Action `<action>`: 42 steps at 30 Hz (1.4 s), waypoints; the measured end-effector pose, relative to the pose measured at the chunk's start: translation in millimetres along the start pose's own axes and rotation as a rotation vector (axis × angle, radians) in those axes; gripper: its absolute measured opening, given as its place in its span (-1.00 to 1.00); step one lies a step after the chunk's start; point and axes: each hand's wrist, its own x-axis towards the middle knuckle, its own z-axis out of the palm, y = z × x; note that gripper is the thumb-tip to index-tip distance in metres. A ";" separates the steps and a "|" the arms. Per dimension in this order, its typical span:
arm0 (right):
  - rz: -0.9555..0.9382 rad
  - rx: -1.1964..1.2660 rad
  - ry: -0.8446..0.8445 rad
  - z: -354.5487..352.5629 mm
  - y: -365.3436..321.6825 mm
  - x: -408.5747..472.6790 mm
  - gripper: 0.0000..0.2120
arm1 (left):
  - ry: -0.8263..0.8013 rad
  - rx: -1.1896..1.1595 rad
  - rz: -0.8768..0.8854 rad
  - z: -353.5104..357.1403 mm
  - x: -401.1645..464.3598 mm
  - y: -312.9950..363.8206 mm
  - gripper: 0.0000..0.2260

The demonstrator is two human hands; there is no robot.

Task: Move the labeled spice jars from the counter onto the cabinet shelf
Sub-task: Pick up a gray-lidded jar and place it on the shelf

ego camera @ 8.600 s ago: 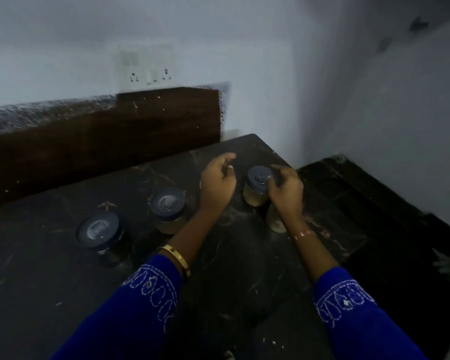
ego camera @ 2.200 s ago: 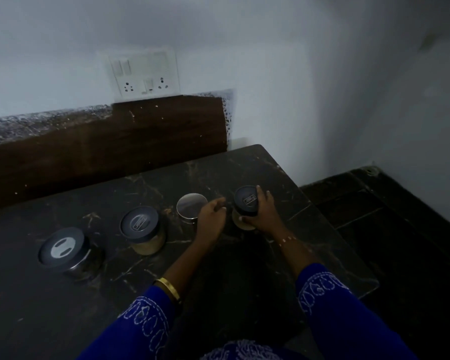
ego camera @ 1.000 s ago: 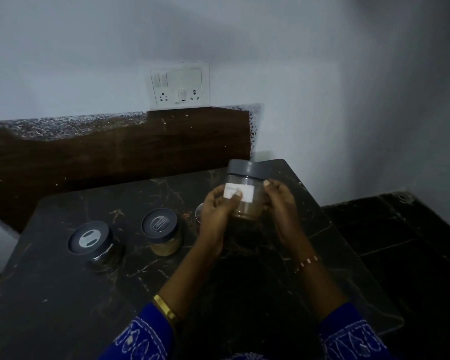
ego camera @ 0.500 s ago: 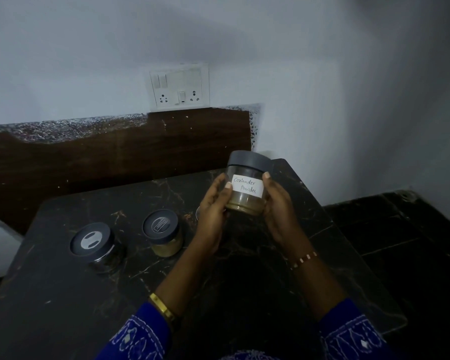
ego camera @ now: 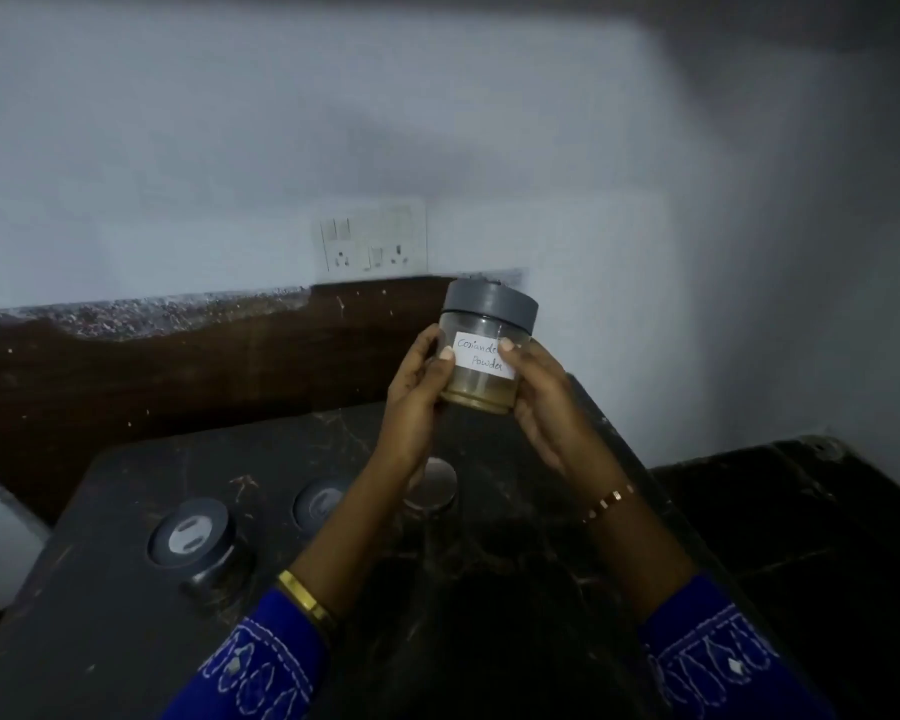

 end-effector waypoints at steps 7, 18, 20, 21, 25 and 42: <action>-0.260 -0.224 -0.086 57.0 -100.2 59.9 -0.48 | 0.001 0.256 0.316 7.9 50.4 112.6 -0.56; -0.649 -0.290 -0.095 137.4 -256.8 118.9 -0.46 | 0.079 0.421 0.742 36.6 107.3 289.6 -0.61; -0.731 -0.393 -0.090 149.9 -281.6 127.2 -0.47 | 0.120 0.422 0.785 38.7 117.5 311.0 -0.59; -0.772 -0.448 -0.090 155.4 -292.6 130.8 -0.48 | 0.134 0.426 0.809 39.9 122.3 320.2 -0.59; -0.851 -0.557 -0.102 168.8 -323.7 151.6 -0.52 | 0.183 0.507 0.868 42.4 146.4 350.4 -0.60; -0.712 -1.042 0.109 156.2 -326.6 255.5 -0.56 | 0.334 1.154 0.664 39.3 242.8 363.2 -0.39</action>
